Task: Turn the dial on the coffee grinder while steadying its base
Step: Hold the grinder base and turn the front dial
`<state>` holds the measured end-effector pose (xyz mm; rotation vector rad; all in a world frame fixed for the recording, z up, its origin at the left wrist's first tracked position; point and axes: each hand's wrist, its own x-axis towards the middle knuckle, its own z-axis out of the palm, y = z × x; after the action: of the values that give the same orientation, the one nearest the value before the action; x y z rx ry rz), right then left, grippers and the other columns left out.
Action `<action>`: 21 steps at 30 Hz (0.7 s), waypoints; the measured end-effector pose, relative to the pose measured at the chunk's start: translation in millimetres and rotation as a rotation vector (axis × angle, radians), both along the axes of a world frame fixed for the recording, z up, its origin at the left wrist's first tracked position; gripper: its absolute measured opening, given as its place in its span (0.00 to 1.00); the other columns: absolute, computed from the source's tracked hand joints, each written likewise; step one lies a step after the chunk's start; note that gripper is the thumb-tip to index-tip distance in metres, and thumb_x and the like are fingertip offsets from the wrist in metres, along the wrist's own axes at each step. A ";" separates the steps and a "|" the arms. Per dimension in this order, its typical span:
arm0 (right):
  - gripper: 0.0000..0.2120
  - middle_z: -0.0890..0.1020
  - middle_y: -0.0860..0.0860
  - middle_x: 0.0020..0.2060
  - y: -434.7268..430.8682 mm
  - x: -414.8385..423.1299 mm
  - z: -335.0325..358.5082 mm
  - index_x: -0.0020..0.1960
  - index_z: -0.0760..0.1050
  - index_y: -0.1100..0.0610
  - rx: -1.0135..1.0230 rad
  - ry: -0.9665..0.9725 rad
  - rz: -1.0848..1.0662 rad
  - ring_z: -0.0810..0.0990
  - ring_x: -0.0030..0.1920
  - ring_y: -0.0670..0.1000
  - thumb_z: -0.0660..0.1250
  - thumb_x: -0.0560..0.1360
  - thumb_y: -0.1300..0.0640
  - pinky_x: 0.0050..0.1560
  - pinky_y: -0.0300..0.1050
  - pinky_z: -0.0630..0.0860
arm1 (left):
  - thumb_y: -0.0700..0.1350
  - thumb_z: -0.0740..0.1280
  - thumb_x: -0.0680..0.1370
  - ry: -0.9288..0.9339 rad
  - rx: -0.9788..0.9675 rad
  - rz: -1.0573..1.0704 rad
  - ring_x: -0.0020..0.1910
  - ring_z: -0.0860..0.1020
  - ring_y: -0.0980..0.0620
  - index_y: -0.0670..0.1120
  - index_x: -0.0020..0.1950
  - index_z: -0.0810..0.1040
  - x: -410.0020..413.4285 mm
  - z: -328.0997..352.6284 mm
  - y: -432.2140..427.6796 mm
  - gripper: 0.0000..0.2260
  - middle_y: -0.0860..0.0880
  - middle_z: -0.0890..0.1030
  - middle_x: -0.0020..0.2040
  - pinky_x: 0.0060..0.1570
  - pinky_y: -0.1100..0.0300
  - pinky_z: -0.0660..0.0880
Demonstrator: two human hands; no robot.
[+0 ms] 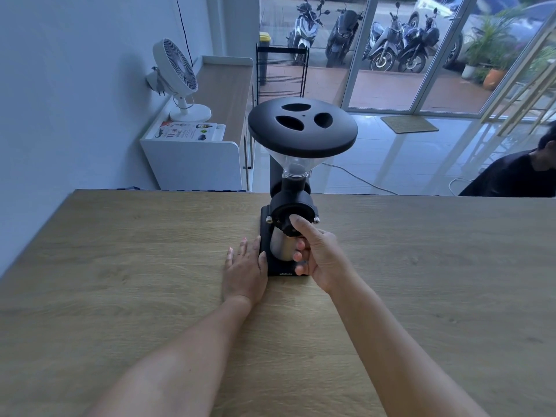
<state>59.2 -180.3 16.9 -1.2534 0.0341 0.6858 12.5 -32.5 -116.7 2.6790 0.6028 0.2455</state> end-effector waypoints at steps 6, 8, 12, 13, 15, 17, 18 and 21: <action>0.21 0.74 0.50 0.28 -4.4 3.2 -0.8 0.52 0.77 0.59 0.017 0.019 0.158 0.73 0.25 0.48 0.71 0.73 0.41 0.21 0.39 0.68 | 0.55 0.43 0.81 -0.007 0.004 0.006 0.75 0.52 0.53 0.53 0.77 0.53 -0.1 -1.2 0.0 0.24 0.47 0.60 0.76 0.74 0.53 0.44; 0.23 0.74 0.50 0.29 -4.7 3.4 -2.1 0.54 0.79 0.60 0.049 0.041 0.209 0.73 0.27 0.48 0.67 0.75 0.40 0.21 0.40 0.68 | 0.55 0.43 0.81 -0.001 -0.001 0.016 0.75 0.52 0.52 0.53 0.77 0.53 0.0 -1.3 0.0 0.23 0.47 0.60 0.76 0.73 0.53 0.44; 0.23 0.74 0.50 0.31 -3.9 2.6 -5.0 0.54 0.82 0.60 0.145 0.098 0.244 0.73 0.28 0.47 0.64 0.75 0.41 0.23 0.40 0.68 | 0.55 0.44 0.82 0.007 -0.010 0.031 0.75 0.52 0.50 0.54 0.77 0.53 0.2 -0.7 -1.0 0.23 0.47 0.60 0.76 0.73 0.53 0.44; 0.23 0.74 0.50 0.32 -3.5 2.4 -5.5 0.54 0.83 0.60 0.165 0.108 0.238 0.73 0.28 0.47 0.64 0.75 0.42 0.23 0.40 0.68 | 0.55 0.44 0.82 0.007 -0.010 0.034 0.75 0.52 0.49 0.54 0.77 0.53 0.1 -0.8 -1.1 0.23 0.47 0.60 0.76 0.73 0.53 0.44; 0.22 0.74 0.50 0.31 -2.8 1.9 -6.3 0.53 0.83 0.61 0.191 0.124 0.220 0.73 0.28 0.47 0.64 0.76 0.43 0.23 0.40 0.68 | 0.55 0.44 0.82 0.007 -0.001 0.028 0.75 0.52 0.50 0.54 0.77 0.53 0.0 -1.1 -0.9 0.23 0.47 0.60 0.76 0.73 0.53 0.44; 0.21 0.74 0.49 0.30 -2.4 1.3 -7.2 0.52 0.83 0.61 0.213 0.138 0.200 0.72 0.27 0.46 0.65 0.76 0.43 0.23 0.40 0.68 | 0.54 0.43 0.82 0.011 0.014 0.016 0.75 0.53 0.52 0.54 0.77 0.52 0.4 -1.9 -0.1 0.23 0.46 0.60 0.76 0.74 0.52 0.44; 0.21 0.73 0.49 0.30 -2.1 1.0 -7.3 0.51 0.83 0.61 0.225 0.144 0.193 0.72 0.26 0.46 0.66 0.75 0.43 0.22 0.39 0.67 | 0.54 0.43 0.81 0.011 0.019 0.015 0.75 0.53 0.53 0.53 0.77 0.52 0.4 -2.3 0.1 0.23 0.46 0.61 0.76 0.74 0.52 0.45; 0.21 0.72 0.48 0.28 -0.5 0.0 -7.5 0.51 0.82 0.61 0.250 0.167 0.181 0.72 0.25 0.45 0.69 0.72 0.43 0.22 0.38 0.66 | 0.55 0.43 0.81 -0.003 0.016 0.021 0.75 0.53 0.52 0.54 0.77 0.53 0.5 -2.0 0.0 0.23 0.46 0.61 0.76 0.74 0.53 0.45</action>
<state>59.2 -180.8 9.4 -0.9646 -0.0273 0.9212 13.0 -32.5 -118.8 2.6882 0.6310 0.2614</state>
